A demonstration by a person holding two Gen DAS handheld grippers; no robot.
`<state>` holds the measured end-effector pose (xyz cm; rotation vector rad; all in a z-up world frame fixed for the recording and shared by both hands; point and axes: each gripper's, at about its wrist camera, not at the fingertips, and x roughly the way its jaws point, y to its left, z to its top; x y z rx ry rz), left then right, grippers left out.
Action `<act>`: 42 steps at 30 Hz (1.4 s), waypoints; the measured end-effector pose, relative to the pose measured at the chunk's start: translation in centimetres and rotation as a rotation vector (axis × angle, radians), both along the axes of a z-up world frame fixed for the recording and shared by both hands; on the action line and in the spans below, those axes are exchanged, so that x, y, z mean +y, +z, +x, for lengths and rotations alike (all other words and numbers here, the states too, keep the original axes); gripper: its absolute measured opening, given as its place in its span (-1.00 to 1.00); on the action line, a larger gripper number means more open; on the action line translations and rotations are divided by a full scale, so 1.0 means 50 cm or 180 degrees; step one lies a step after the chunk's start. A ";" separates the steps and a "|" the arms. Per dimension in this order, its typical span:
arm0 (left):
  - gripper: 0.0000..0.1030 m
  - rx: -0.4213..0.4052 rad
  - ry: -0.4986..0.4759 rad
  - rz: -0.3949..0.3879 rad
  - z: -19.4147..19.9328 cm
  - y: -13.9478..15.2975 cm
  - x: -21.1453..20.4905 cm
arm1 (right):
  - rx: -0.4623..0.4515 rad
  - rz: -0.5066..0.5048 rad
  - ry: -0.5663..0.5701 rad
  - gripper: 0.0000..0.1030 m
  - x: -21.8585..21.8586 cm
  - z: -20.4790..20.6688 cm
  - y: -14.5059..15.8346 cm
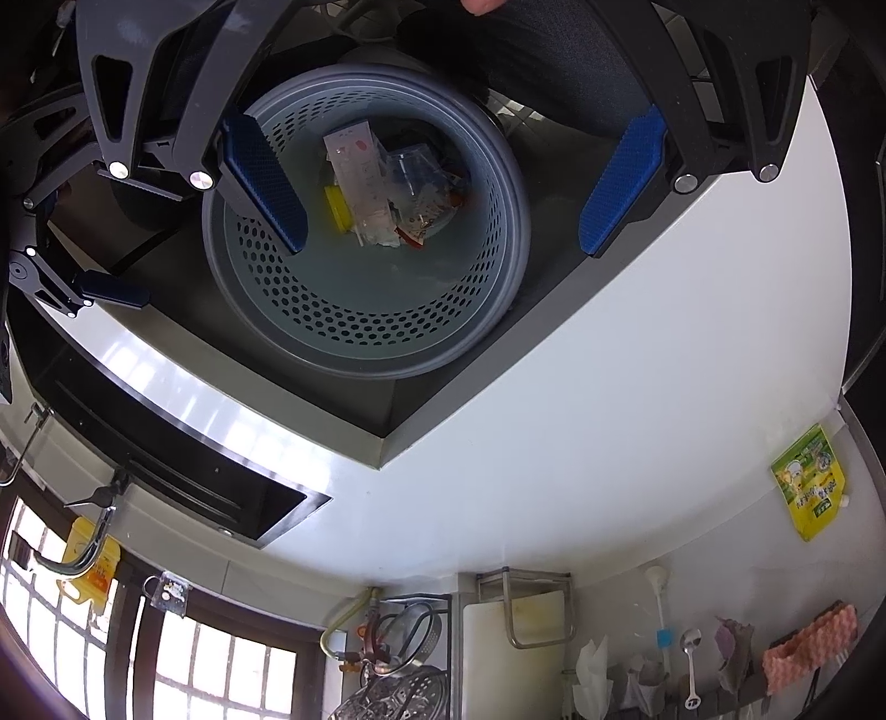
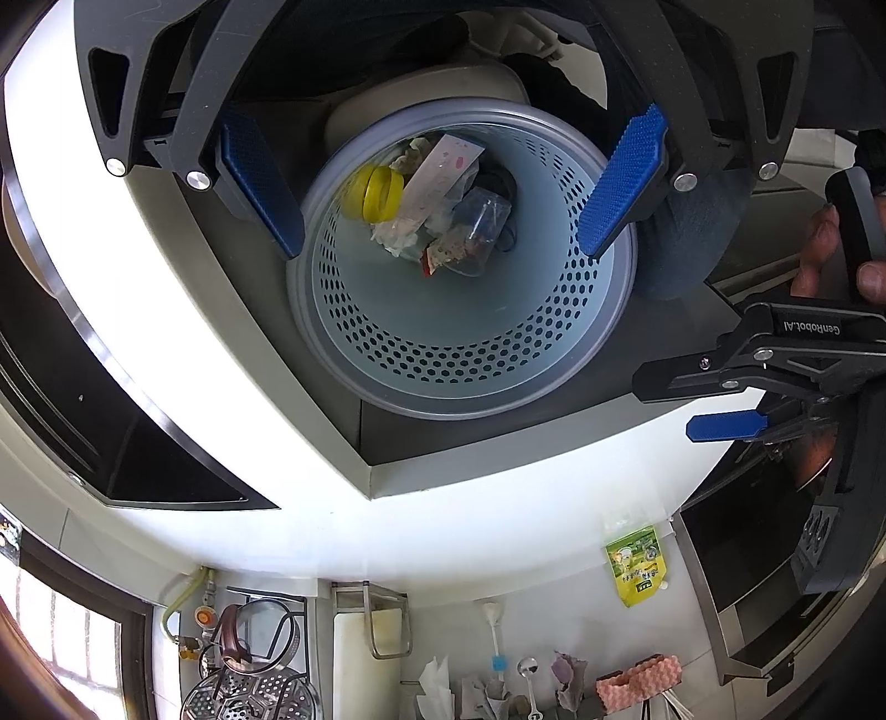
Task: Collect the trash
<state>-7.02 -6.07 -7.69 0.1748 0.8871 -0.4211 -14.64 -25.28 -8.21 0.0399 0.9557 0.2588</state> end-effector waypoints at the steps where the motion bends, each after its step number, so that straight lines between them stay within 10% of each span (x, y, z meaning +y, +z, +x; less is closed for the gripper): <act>1: 0.87 -0.0002 0.0000 -0.0001 -0.001 0.001 0.000 | 0.0005 0.0006 0.0003 0.83 0.000 0.001 -0.001; 42: 0.87 -0.0052 -0.0054 -0.0014 -0.016 0.027 -0.004 | -0.0030 0.0038 -0.0041 0.83 -0.004 -0.008 0.005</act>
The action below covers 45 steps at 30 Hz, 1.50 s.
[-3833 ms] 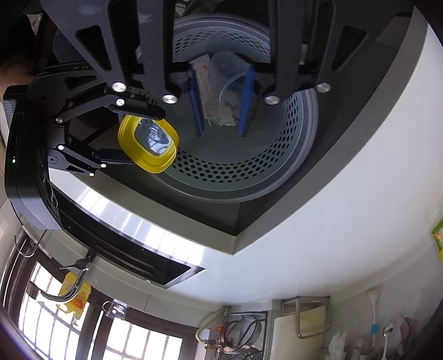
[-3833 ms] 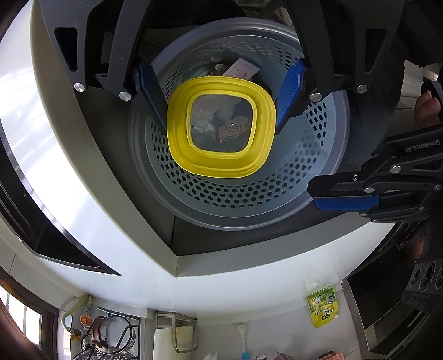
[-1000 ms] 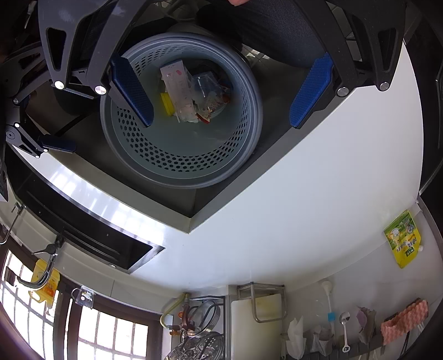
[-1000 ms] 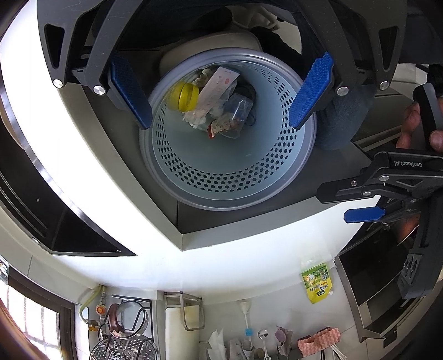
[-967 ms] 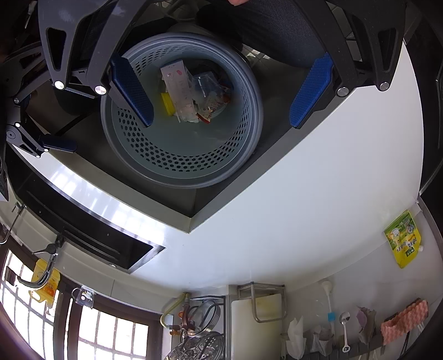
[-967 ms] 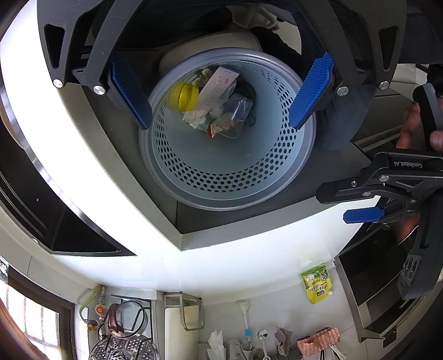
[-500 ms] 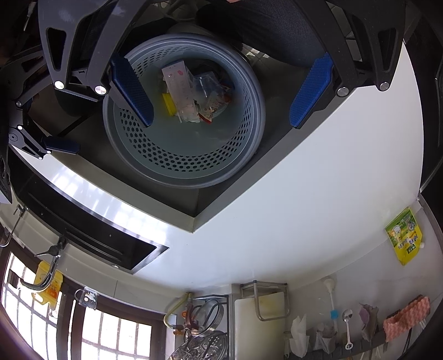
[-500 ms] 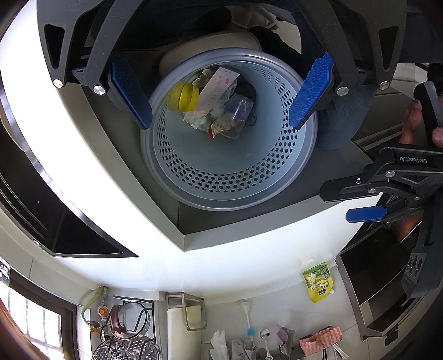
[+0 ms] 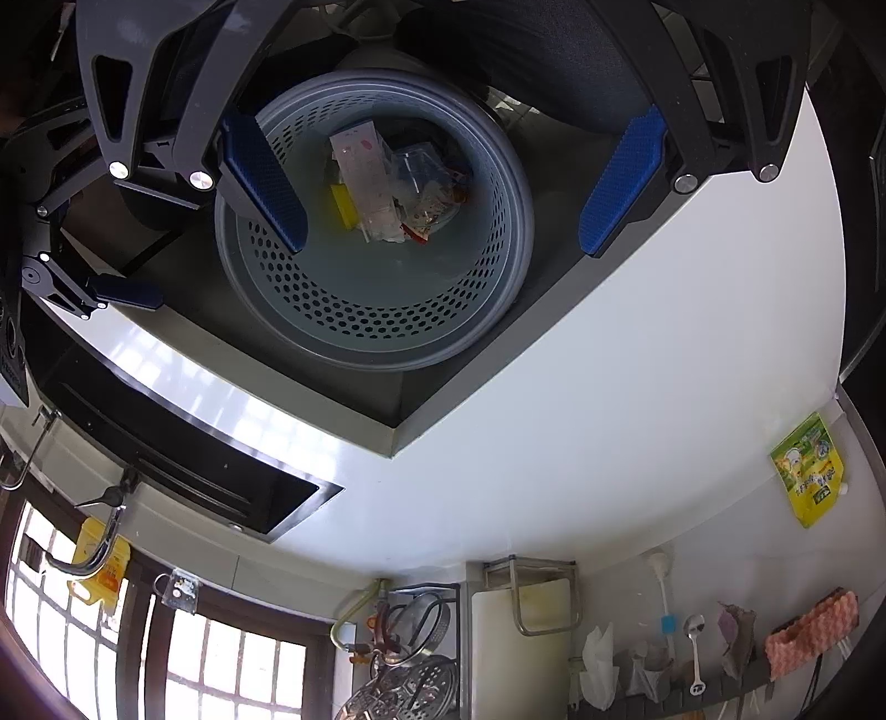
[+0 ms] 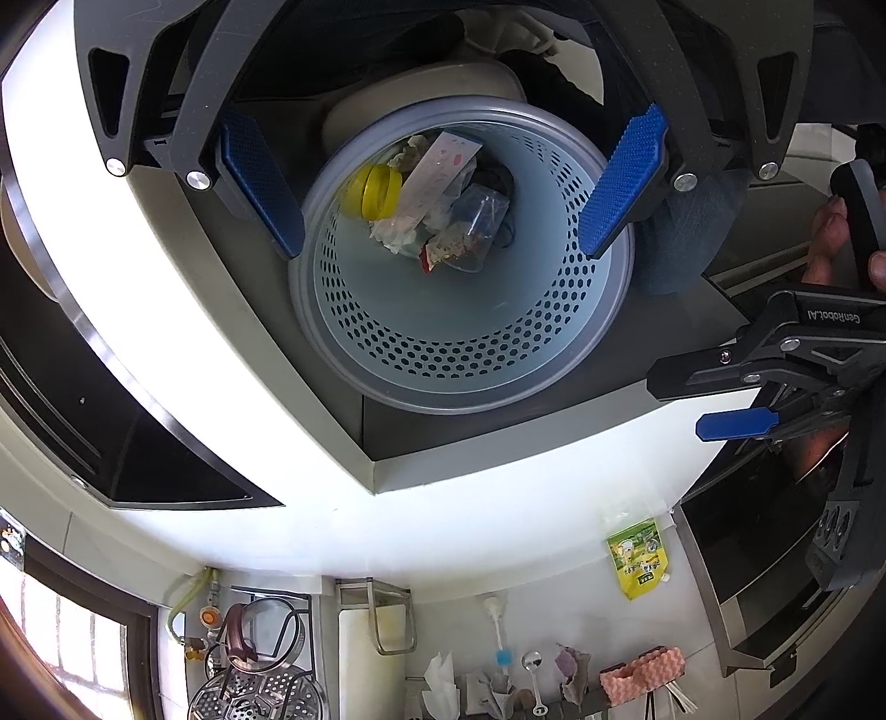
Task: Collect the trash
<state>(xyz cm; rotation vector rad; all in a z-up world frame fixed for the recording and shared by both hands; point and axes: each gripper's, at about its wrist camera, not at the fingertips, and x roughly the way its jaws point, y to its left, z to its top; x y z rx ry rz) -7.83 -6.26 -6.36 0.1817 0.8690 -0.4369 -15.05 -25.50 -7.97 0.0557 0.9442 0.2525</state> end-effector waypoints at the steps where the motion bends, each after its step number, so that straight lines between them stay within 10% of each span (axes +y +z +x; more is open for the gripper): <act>1: 0.87 -0.0003 -0.0005 0.0001 -0.001 0.001 0.000 | -0.0001 0.0002 -0.0002 0.83 -0.001 -0.001 0.001; 45: 0.87 -0.0182 -0.0031 -0.0075 -0.033 0.030 0.034 | -0.0017 -0.0057 0.0034 0.83 0.017 -0.012 0.015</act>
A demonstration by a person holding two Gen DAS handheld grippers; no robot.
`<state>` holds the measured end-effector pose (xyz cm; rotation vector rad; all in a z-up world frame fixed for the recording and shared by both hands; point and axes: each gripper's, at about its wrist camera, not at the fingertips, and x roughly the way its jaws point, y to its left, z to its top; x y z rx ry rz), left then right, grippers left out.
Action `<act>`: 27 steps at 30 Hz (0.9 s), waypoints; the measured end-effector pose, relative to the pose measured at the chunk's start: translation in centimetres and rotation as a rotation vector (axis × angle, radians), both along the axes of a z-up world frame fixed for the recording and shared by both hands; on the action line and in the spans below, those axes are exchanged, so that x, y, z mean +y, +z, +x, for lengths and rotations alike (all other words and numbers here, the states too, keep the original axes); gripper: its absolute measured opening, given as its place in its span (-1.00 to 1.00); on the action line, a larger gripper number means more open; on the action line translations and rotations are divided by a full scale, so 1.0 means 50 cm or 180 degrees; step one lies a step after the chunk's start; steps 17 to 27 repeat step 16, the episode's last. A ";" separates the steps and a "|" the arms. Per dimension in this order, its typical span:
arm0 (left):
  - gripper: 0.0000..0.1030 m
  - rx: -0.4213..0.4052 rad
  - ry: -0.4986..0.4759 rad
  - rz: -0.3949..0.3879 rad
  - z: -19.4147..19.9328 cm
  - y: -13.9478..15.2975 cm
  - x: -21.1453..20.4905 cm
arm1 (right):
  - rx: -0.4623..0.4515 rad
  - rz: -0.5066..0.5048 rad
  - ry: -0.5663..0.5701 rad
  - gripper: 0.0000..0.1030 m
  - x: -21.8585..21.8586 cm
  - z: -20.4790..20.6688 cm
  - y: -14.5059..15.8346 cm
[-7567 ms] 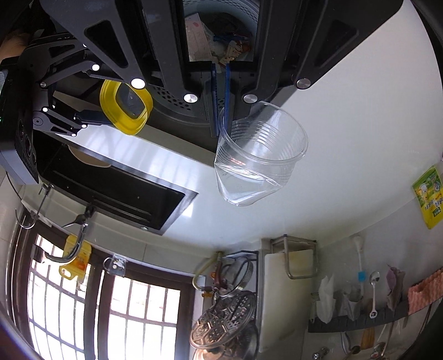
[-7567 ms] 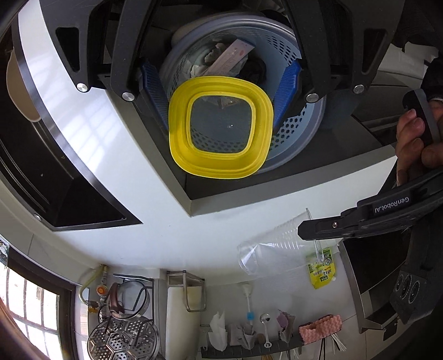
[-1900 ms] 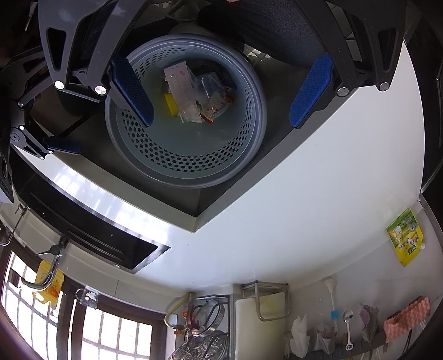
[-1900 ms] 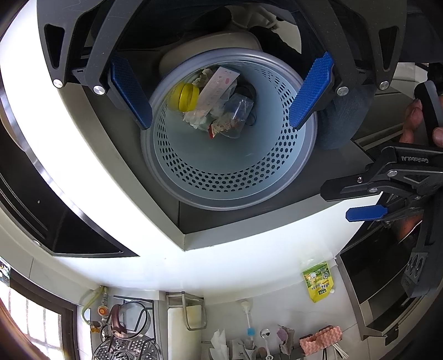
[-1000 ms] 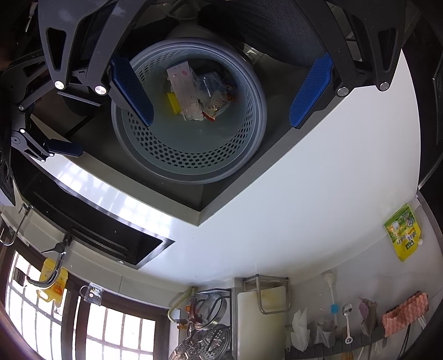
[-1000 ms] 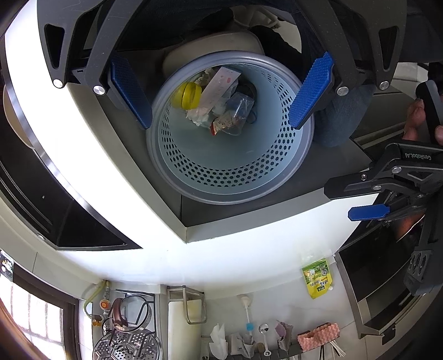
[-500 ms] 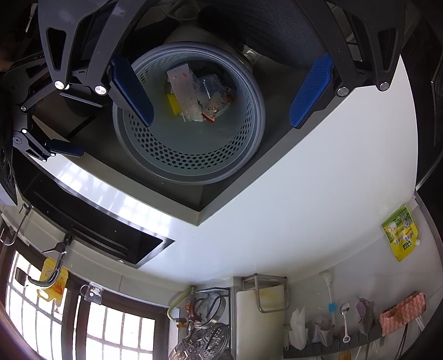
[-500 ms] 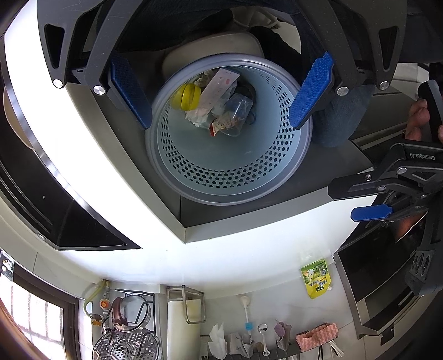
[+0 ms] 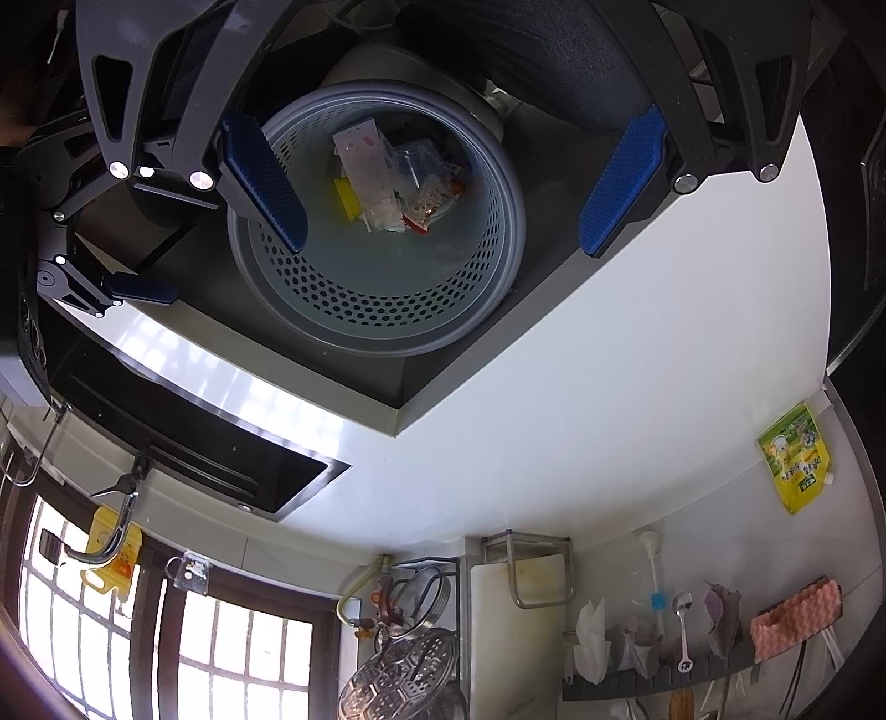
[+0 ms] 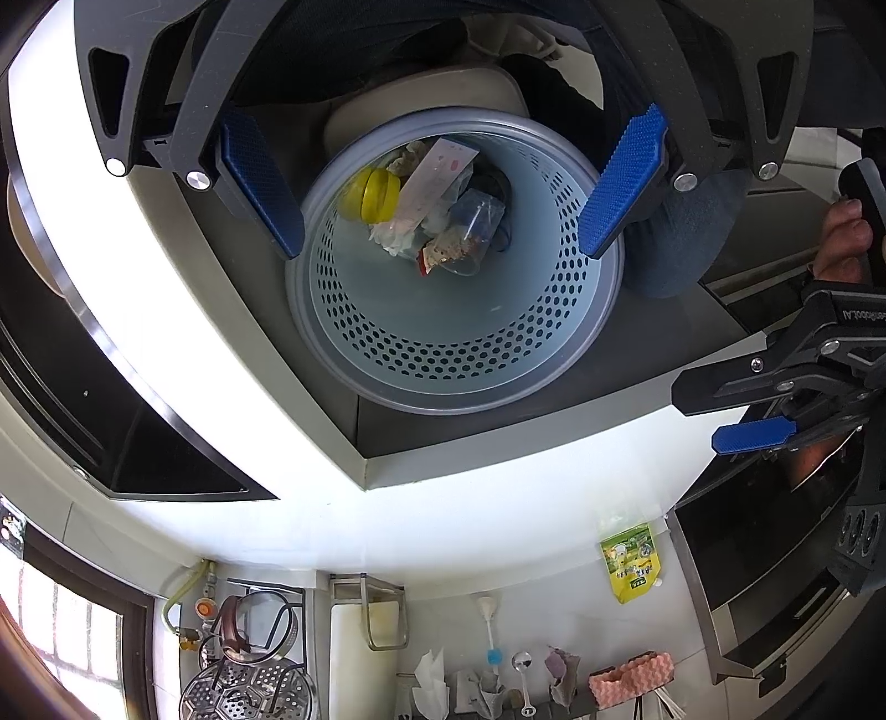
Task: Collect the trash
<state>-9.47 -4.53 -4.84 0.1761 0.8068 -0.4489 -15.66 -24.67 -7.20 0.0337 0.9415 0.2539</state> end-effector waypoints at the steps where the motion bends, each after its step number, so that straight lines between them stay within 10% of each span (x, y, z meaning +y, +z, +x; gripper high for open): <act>1: 0.87 0.0007 -0.0011 -0.0006 0.001 0.000 0.000 | 0.0002 -0.0001 0.0001 0.83 0.000 0.001 0.000; 27: 0.87 0.0031 -0.0068 -0.0142 0.005 0.008 0.005 | -0.0001 0.0010 -0.0020 0.83 -0.003 0.002 -0.005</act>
